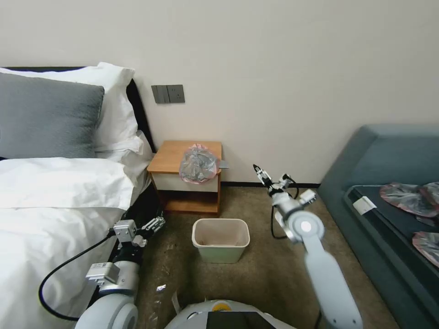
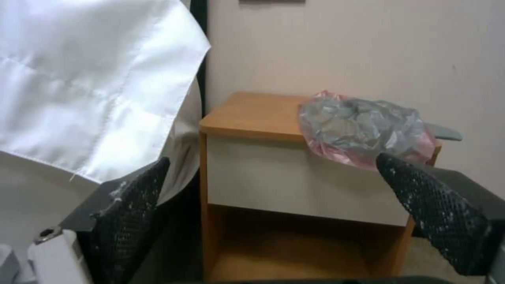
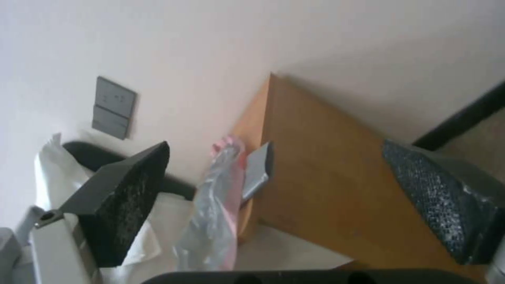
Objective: Pick up the garbage bag from the table and place it over the trash can.
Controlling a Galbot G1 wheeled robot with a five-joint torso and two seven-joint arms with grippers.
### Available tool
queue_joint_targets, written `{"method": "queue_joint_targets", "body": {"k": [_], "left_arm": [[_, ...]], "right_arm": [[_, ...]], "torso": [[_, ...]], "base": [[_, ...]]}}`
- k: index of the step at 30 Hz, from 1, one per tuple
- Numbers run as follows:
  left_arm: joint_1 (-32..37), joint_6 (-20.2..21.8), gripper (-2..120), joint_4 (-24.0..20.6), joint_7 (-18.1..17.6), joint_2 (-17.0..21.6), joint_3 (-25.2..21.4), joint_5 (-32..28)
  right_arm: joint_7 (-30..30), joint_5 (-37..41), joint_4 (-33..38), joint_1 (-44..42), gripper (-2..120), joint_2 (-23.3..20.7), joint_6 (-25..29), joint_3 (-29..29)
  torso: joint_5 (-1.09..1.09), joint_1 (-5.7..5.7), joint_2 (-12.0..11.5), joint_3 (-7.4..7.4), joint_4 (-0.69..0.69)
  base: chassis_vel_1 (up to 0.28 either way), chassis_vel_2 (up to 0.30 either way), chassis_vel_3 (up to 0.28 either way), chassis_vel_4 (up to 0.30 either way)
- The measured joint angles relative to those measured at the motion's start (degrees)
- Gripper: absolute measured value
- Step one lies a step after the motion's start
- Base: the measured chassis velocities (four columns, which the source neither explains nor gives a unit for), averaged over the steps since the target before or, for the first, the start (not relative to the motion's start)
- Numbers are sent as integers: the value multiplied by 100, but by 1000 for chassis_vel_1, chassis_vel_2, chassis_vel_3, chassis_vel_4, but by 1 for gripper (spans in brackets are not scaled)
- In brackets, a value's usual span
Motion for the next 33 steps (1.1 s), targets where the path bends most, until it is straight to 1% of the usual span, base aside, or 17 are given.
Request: {"method": "queue_joint_targets", "body": {"k": [1, 3, 4, 7, 8, 10, 11, 12, 15, 16, 18, 19, 21, 24, 26, 33], "left_arm": [[13, 0, 100, 0, 0, -10, -6, 0], [32, 0, 100, 1, 0, -41, -12, -1], [32, 0, 100, 1, 0, -41, -12, -1], [45, 0, 100, 1, 1, -72, -14, -32], [45, 0, 100, 1, 1, -72, -14, -32], [44, 1, 100, 1, 2, -75, -17, -64], [43, 1, 100, 1, 2, -74, -19, -70], [43, 1, 100, 1, 2, -74, -19, -70], [34, 1, 100, 1, 3, -69, -26, -94], [34, 1, 100, 1, 3, -69, -26, -94], [31, -2, 100, 1, 3, -81, -27, -113], [31, -2, 100, 1, 3, -81, -27, -113], [26, -3, 100, 1, 3, -87, -28, -135], [22, -4, 100, 1, 4, -87, -29, -139], [22, -5, 100, 1, 6, -87, -29, -142], [33, -8, 100, 1, 7, -83, -33, -167]], "right_arm": [[82, 269, -170, 174, 100, 23, -30, -45], [135, 568, -480, 433, 100, 49, -71, -146], [135, 568, -480, 433, 100, 49, -71, -146], [146, 958, -940, 783, 100, 89, -182, -254], [146, 958, -940, 783, 100, 89, -182, -254], [135, 1316, -1364, 1088, 100, 146, -422, -298], [96, 1392, -1525, 1196, 100, 164, -504, -332], [96, 1392, -1525, 1196, 100, 164, -504, -332], [-91, 1556, -2031, 1542, 100, 225, -727, -447], [-91, 1556, -2031, 1542, 100, 225, -727, -447], [-248, 1600, -2351, 1749, 100, 304, -812, -522], [-248, 1600, -2351, 1749, 100, 304, -812, -522], [-351, 1596, -2636, 1910, 100, 425, -848, -566], [-404, 1583, -2799, 1999, 100, 507, -860, -586], [-513, 1483, -3058, 2131, 100, 655, -868, -634], [-664, 1271, -3356, 2252, 99, 823, -856, -680]], "torso": [[0, 0, 0, 0, 0], [0, 0, 0, 0, 0], [0, 0, 0, 0, 0], [0, 0, 0, 0, 0], [0, 0, 0, 0, 0], [0, 0, 0, 0, -1], [0, 0, 0, 0, 0], [0, 0, 0, 0, 0], [0, 0, 0, 0, 0], [0, 0, 0, 0, 0], [0, 0, 0, 0, 0], [0, 0, 0, 0, 0], [0, 0, 0, 0, 0], [0, 0, 0, 0, 0], [0, 0, 0, 0, 0], [0, 0, 0, 0, 0]], "base": [[0, 0, 0, 0], [0, 0, 0, 0], [0, 0, 0, 0], [0, 0, 0, 0], [0, 0, 0, 0], [0, 0, 0, 0], [0, 0, 0, 0], [0, 0, 0, 0], [0, 0, 0, 0], [0, 0, 0, 0], [0, 0, 0, 0], [0, 0, 0, 0], [0, 0, 0, 0], [0, 0, 0, 0], [0, 0, 0, 0], [0, 0, 0, 0]]}}
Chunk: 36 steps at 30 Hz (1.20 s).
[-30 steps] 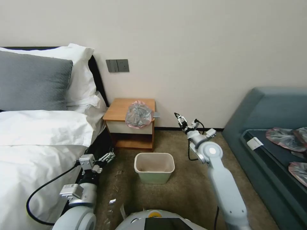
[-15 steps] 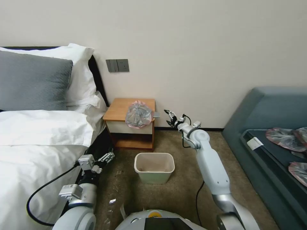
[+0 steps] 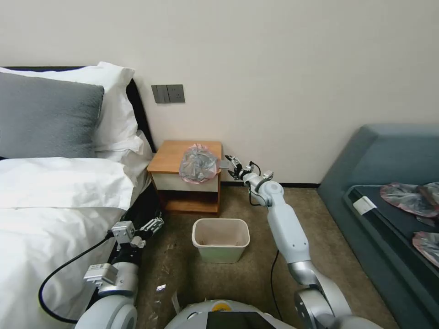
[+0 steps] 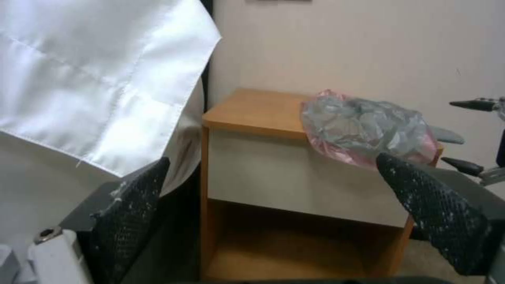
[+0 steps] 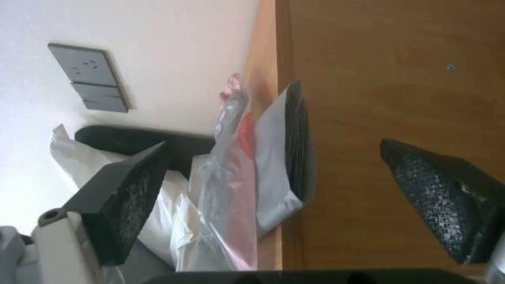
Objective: Pick up the garbage bag from the table and place it over the trash can.
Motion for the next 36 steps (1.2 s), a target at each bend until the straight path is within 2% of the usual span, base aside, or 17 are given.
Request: {"method": "queue_joint_targets", "body": {"k": [4, 6, 8, 10, 12, 14, 17, 18, 22, 23, 27, 31, 36], "left_arm": [[3, -3, 100, 0, 0, 8, -4, -11], [1, -3, 100, 0, 0, 8, -4, -12], [-2, -4, 100, 0, 0, 7, -3, -12], [-3, -5, 100, 0, 0, 5, -2, -12], [-3, -5, 100, 0, 0, 4, 0, -12], [-3, -6, 100, 0, 0, 4, 1, -12], [3, -8, 100, 0, 0, 2, 1, -12], [3, -8, 100, 0, 0, 2, 1, -12], [9, -9, 100, 0, 0, -11, 4, -6], [9, -9, 100, 0, 0, -11, 4, -6], [24, -13, 100, 0, -2, -21, 10, 10], [37, -16, 100, 0, -2, -12, 9, 14], [42, -22, 100, 0, -3, 6, 16, 20]], "right_arm": [[-55, -36, -23, -11, 84, 32, 46, -36], [-56, -42, -19, -22, 82, 32, 49, -40], [-61, -65, -1, -42, 69, 31, 59, -45], [-62, -76, 1, -44, 66, 31, 66, -46], [-58, -85, 7, -45, 54, 28, 82, -43], [-55, -85, 11, -45, 51, 23, 84, -43], [-31, -86, 23, -45, 36, 6, 93, -43], [-31, -86, 23, -45, 36, 6, 93, -43], [37, -75, 79, -48, 20, 4, 117, -47], [37, -75, 79, -48, 20, 4, 117, -47], [87, -63, 177, -89, 0, 5, 141, -49], [166, 1, 322, -163, 0, -9, 159, -32], [488, 286, 986, -520, 0, -123, 230, -31]], "torso": [[0, 0, 0, -1, 0], [0, 0, 0, 0, 0], [0, 0, 0, -1, -1], [0, 0, 0, -1, -1], [0, 0, 0, -1, -1], [0, 0, 0, -1, -1], [0, 0, 0, -1, -1], [0, 0, 0, -1, -1], [0, 0, 0, 0, -1], [0, 0, 0, 0, -1], [0, 0, 1, 0, 0], [0, 0, 1, -1, 0], [0, -1, 1, -1, -1]], "base": [[0, 0, 0, 0], [0, 0, 0, 0], [0, 0, 0, 0], [0, 0, 0, 0], [0, 0, 0, 0], [0, 0, 0, 0], [0, 0, 0, 0], [0, 0, 0, 0], [0, 0, 0, 0], [0, 0, 0, 0], [0, 0, 0, 0], [0, 0, 0, 0], [0, 0, 0, 0]]}}
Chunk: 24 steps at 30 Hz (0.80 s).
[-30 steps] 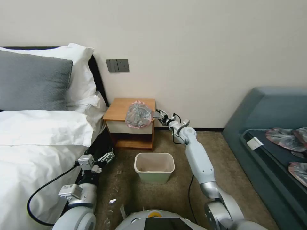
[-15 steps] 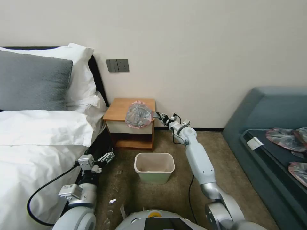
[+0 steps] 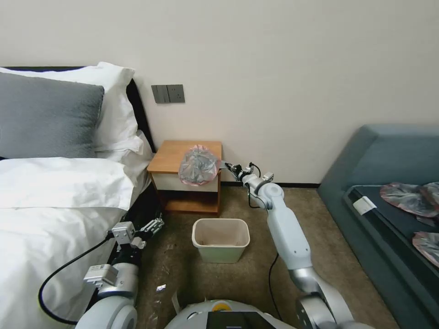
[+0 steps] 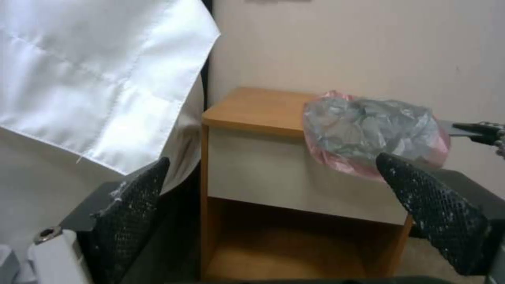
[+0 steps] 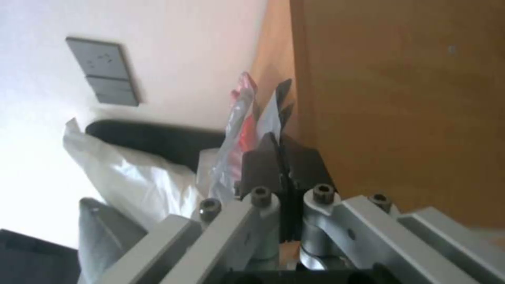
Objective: Pick up the garbage bag from the table and place it over the trash can.
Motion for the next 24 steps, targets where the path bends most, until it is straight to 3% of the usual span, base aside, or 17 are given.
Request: {"method": "queue_joint_targets", "body": {"k": [16, 24], "left_arm": [[-7, -13, 100, 0, 22, -1, 44, 45], [-15, -64, 100, 0, 74, -32, 79, 165]], "right_arm": [[578, 201, 2370, -1882, 0, -492, 159, -46], [513, -39, 2906, -2600, 0, -668, 79, -43]], "torso": [[0, 0, 0, 0, 0], [0, 0, 0, 0, 0]], "base": [[0, 0, 0, 0], [0, 0, 0, 0]]}}
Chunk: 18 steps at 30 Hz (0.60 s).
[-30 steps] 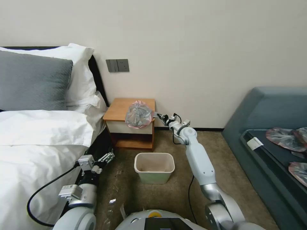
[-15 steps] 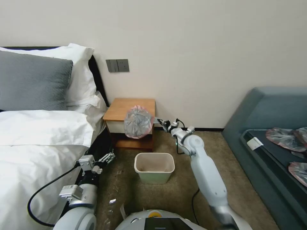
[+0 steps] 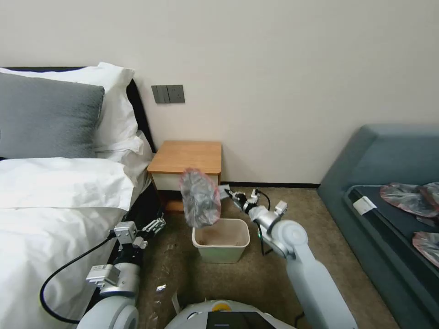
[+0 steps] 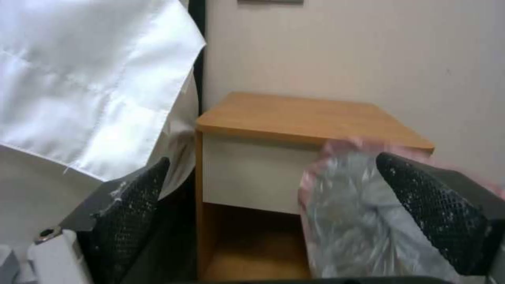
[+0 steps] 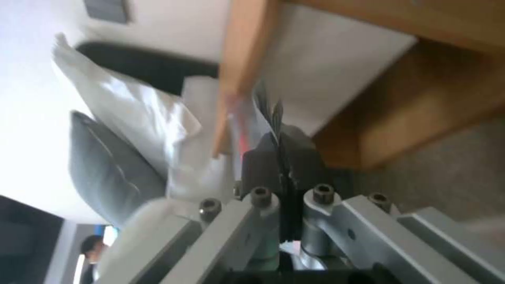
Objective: Pick up the garbage bag from the table and place it over the trash can.
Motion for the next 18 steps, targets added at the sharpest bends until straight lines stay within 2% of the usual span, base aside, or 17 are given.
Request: {"method": "queue_joint_targets", "body": {"k": [4, 18], "left_arm": [[-9, -13, 100, 0, 17, -26, 45, 31], [-8, -43, 100, 0, 23, -17, 50, 42]], "right_arm": [[-18, -195, 212, -415, 0, -87, -32, -47], [208, -463, 716, -1080, 0, -194, -84, 1]], "torso": [[1, 0, 0, 0, 0], [0, 0, 0, 0, 0]], "base": [[0, 0, 0, 0], [0, 0, 0, 0]]}}
